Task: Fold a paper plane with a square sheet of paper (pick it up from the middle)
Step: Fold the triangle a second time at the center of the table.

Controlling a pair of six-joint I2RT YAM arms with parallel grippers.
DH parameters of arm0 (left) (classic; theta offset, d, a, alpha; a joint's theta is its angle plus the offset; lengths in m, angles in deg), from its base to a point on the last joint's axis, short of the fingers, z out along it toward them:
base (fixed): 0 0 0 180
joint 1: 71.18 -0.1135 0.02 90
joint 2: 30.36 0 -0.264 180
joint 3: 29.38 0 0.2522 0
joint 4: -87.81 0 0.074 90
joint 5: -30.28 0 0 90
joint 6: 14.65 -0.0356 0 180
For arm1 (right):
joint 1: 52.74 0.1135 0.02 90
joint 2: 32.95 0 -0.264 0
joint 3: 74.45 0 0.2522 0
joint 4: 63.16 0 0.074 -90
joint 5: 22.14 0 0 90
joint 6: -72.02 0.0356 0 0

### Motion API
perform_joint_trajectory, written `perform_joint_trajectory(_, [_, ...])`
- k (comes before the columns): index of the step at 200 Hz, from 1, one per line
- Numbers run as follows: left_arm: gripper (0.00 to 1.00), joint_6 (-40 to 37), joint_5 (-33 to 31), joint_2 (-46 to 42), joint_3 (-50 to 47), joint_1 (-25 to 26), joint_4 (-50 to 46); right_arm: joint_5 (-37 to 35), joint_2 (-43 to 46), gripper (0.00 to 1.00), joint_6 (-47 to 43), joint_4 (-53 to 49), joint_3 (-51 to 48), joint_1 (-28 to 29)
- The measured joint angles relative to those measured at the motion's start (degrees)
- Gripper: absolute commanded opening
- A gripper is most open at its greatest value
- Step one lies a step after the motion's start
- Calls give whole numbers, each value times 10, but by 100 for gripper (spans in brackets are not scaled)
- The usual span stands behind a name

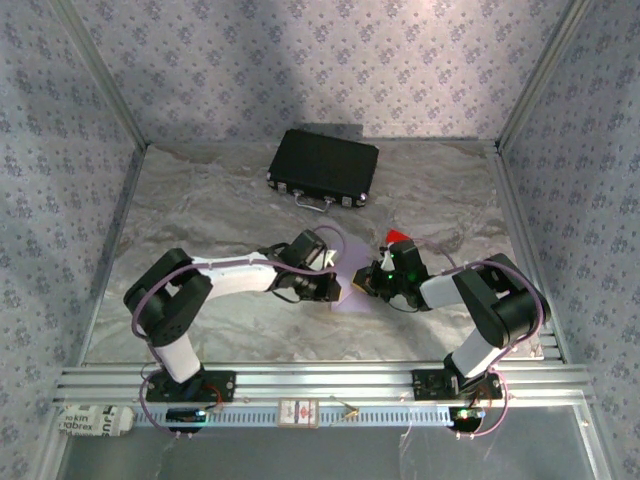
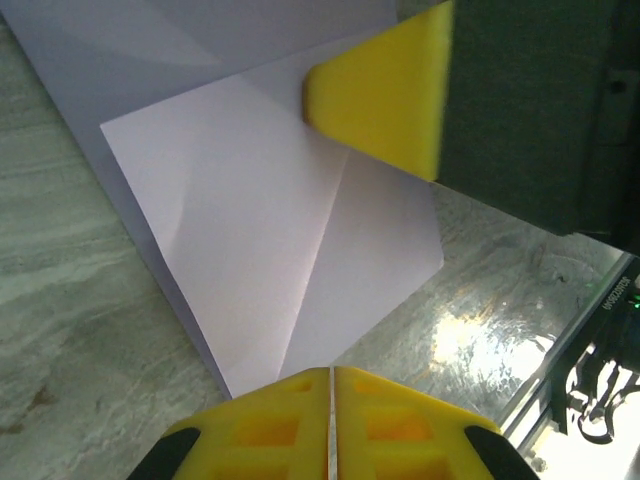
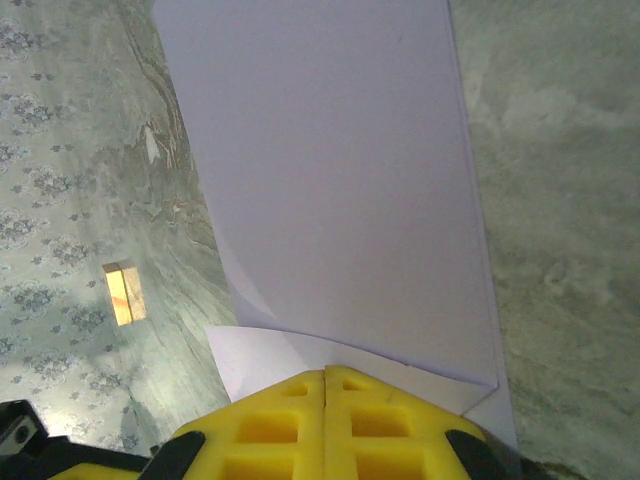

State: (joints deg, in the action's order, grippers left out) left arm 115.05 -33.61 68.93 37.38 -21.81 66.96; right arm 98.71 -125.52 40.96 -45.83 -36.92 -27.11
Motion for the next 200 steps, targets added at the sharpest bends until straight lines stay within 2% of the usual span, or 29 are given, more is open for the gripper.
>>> perform_joint_trajectory(66, [6,20,4,38,-7,-5,13,-2,10,0,-1,-17,2,-1])
perform_joint_trajectory(127, [5,34,15,38,-19,-8,39,-17,84,1,-18,-84,5,26])
perform_joint_trajectory(173, [5,35,17,38,-19,-10,39,-22,61,0,-15,-84,7,79])
perform_joint_trajectory(200, [4,35,17,38,-19,-11,39,-17,30,0,-10,-70,7,85])
